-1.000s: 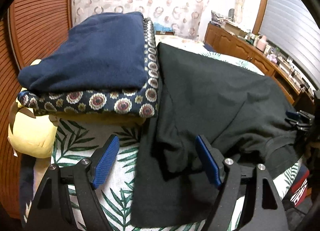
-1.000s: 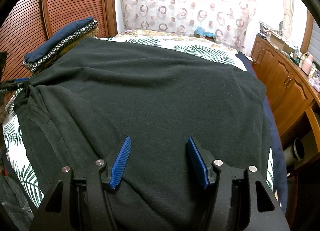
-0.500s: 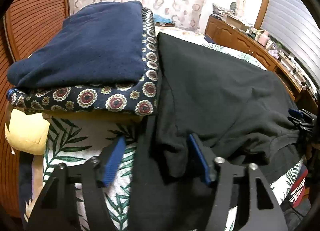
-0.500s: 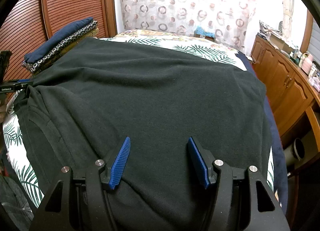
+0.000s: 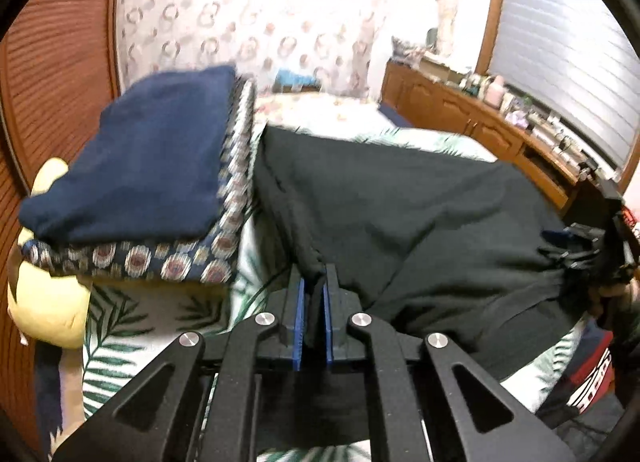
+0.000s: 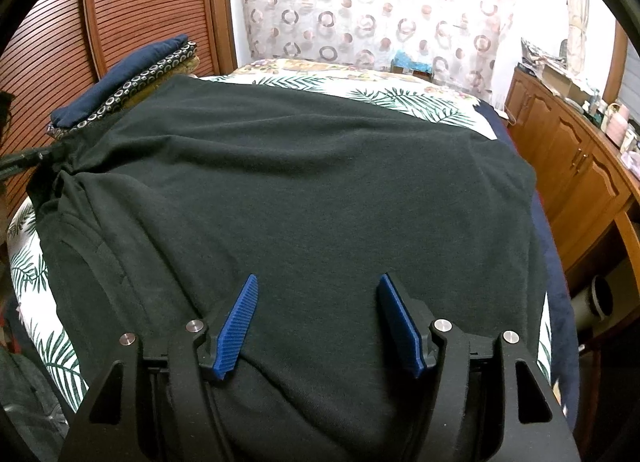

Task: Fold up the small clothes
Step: 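Grasp the edge of the folded black shirt with the left tool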

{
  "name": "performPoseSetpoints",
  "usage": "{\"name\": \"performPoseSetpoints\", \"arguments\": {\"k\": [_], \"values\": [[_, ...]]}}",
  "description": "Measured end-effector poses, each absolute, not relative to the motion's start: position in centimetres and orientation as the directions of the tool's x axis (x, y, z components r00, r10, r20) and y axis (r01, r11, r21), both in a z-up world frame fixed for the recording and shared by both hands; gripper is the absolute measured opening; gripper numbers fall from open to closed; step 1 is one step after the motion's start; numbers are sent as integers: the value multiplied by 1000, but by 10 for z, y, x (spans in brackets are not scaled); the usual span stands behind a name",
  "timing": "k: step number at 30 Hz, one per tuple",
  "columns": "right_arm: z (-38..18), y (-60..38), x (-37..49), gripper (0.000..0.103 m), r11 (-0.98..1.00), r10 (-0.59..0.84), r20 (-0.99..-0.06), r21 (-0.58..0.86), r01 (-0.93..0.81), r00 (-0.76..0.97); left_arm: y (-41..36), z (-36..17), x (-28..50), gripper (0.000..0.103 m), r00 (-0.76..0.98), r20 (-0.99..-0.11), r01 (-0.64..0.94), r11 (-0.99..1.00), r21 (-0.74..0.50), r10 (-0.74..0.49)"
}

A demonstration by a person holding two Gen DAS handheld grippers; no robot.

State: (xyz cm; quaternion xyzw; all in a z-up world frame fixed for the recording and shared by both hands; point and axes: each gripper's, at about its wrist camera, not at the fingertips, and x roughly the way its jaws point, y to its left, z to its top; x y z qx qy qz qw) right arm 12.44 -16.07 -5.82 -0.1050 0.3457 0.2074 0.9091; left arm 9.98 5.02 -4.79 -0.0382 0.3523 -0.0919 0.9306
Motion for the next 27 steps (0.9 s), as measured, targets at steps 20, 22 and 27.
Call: {"name": "performPoseSetpoints", "arguments": {"k": [20,22,27], "values": [[-56,-159,125,67,893,303,-680,-42,-448,667,-24,12,111,8,777,-515,352,928,-124,-363],[-53,-160,124,67,887,309,-691,-39,-460,654,-32,14,114,8,775,-509,366,922,-123,-375],[-37,-174,108,67,891,322,-660,-31,-452,679,-57,23,124,8,763,-496,411,903,-124,-415]]}}
